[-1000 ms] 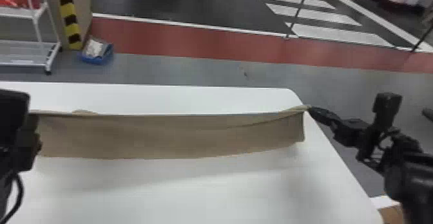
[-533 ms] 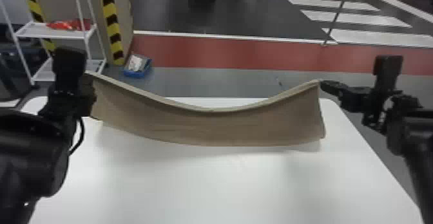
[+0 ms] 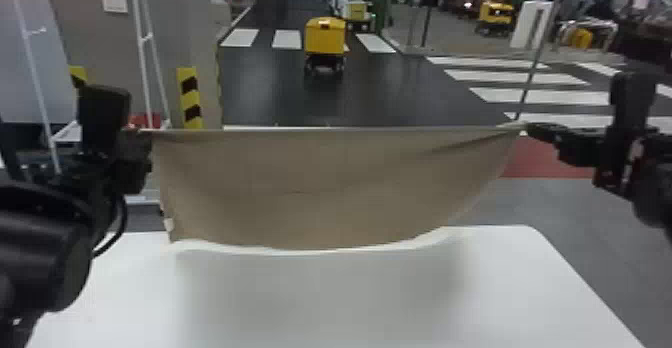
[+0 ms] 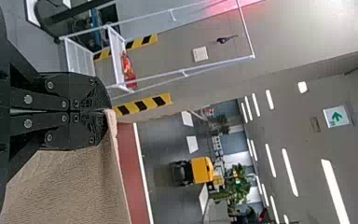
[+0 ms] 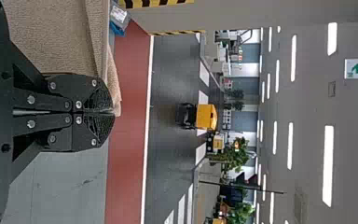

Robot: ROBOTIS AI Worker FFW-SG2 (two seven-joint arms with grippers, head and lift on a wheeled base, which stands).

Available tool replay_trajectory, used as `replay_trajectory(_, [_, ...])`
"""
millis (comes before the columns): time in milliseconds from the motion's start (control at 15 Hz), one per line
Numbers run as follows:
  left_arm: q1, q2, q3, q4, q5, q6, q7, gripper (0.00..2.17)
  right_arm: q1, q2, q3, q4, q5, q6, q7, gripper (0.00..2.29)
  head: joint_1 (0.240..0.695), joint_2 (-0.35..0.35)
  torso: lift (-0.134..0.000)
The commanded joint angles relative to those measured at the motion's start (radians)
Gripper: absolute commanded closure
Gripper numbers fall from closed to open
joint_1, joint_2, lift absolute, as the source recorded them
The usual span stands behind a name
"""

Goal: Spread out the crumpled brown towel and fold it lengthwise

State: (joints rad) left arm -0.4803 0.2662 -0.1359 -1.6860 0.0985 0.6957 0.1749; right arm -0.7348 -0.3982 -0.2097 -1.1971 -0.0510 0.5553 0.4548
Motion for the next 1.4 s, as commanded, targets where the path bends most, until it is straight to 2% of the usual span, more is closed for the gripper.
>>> replay_trajectory(0, [0.032,0.016,0.018,-0.008,0.03,0.003,0.0,1.42,0.045,-0.019,0.01,-0.013,0.008,-0.007,0.027,1.66,0.371,-0.127,-0.124])
replay_trajectory(133, [0.163,0.016,0.022,-0.07,0.018,-0.015,-0.005,1.42,0.204,-0.031,-0.025,-0.116,-0.017,-0.004,0.059,1.66,0.385,-0.125,-0.124])
replay_trajectory(267, [0.29,0.01,0.018,-0.118,-0.01,-0.067,-0.003,1.42,0.35,-0.041,-0.093,-0.182,-0.03,-0.022,0.113,1.66,0.435,-0.124,-0.124])
replay_trajectory(333, [0.356,-0.001,0.015,-0.147,-0.033,-0.074,-0.003,1.42,0.44,-0.051,-0.122,-0.237,-0.056,-0.022,0.137,1.66,0.499,-0.137,-0.124])
replay_trajectory(400, [0.413,-0.015,0.016,-0.173,-0.057,-0.077,0.0,1.42,0.531,-0.065,-0.155,-0.294,-0.082,-0.04,0.151,1.66,0.534,-0.148,-0.124])
replay_trajectory(733, [0.617,-0.027,0.025,-0.319,-0.131,-0.067,0.035,1.42,0.799,-0.077,-0.275,-0.481,-0.173,-0.068,0.196,1.66,0.681,-0.207,-0.124])
replay_trajectory(800, [0.649,-0.031,0.029,-0.34,-0.164,-0.058,0.045,1.42,0.838,-0.076,-0.295,-0.506,-0.19,-0.074,0.205,1.66,0.695,-0.212,-0.124])
replay_trajectory(1133, [0.806,-0.039,0.093,-0.465,-0.178,-0.009,0.052,1.42,0.957,-0.067,-0.359,-0.565,-0.242,-0.077,0.24,1.66,0.695,-0.215,-0.124])
replay_trajectory(1333, [0.919,-0.048,0.09,-0.572,-0.186,0.043,0.052,1.42,1.006,-0.056,-0.424,-0.576,-0.253,-0.077,0.254,1.66,0.695,-0.221,-0.124])
